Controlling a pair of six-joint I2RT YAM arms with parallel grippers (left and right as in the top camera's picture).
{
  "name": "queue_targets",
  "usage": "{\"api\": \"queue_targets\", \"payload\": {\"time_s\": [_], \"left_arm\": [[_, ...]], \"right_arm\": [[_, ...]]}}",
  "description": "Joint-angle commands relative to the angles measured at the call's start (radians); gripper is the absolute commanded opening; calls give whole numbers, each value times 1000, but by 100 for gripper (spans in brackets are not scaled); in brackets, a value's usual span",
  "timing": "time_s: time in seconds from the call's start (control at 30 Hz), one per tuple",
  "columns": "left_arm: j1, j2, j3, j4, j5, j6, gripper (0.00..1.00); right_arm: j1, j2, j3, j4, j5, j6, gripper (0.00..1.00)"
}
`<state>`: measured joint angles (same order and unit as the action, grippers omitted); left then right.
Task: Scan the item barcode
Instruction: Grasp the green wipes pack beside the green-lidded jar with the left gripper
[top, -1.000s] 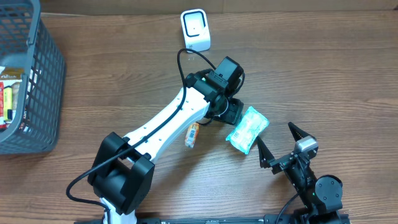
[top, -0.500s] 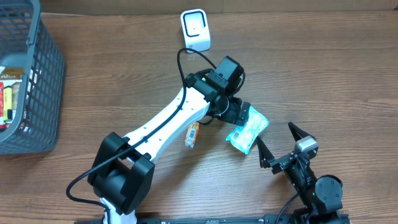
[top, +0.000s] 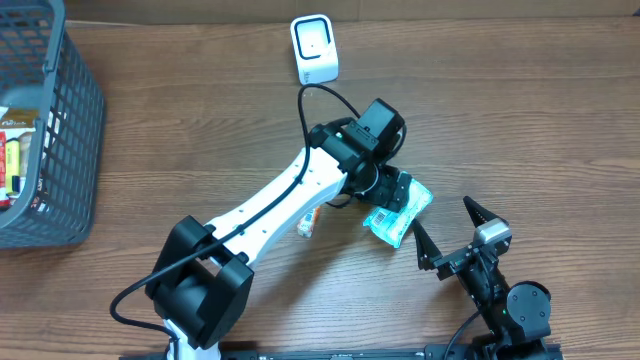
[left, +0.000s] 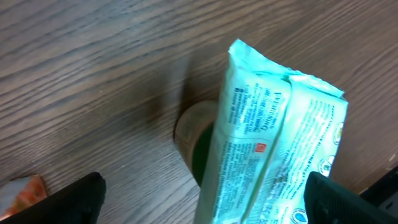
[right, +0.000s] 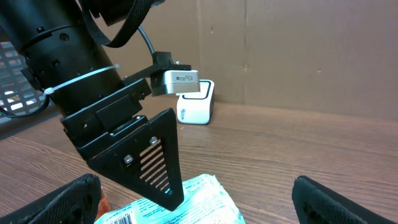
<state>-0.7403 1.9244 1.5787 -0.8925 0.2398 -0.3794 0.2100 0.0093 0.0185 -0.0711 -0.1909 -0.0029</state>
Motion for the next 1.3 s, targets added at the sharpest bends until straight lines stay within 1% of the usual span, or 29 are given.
{"api": "queue_targets", "payload": {"time_s": [0.0,0.13,0.27,0.7,0.93,0.97,1.03,1.07,1.17,1.27], "left_arm": [[-7,-15,-6,4,11,-16,90],[-7,-15,-6,4,-21,-46,92],[-8,-15,-6,5,-21,-68,95],[-14,-15,-6,3,-11,-70,98],[-39,-15,-6,2,-10,-71,96],[-54,-15,-7,-4,-11,-70,93],[-71,-15,-8,-8,-11,-71,91],[-87,-15,-13,-8,-15,-75,88],[-102,-15,-32,-8,-72,-117,85],[-104,-15,-61,6,-117,-142,84]], "right_arm": [[-5,-6,-11,6,6,0,100],[-5,-6,-11,6,6,0,100],[-5,-6,-11,6,6,0,100],[-5,-6,-11,6,6,0,100],[-5,-6,-11,6,6,0,100],[-5,-6,-11,6,6,0,100],[-5,-6,-11,6,6,0,100],[-5,-6,-11,6,6,0,100],[-5,-6,-11,6,6,0,100],[-5,-6,-11,6,6,0,100]]}}
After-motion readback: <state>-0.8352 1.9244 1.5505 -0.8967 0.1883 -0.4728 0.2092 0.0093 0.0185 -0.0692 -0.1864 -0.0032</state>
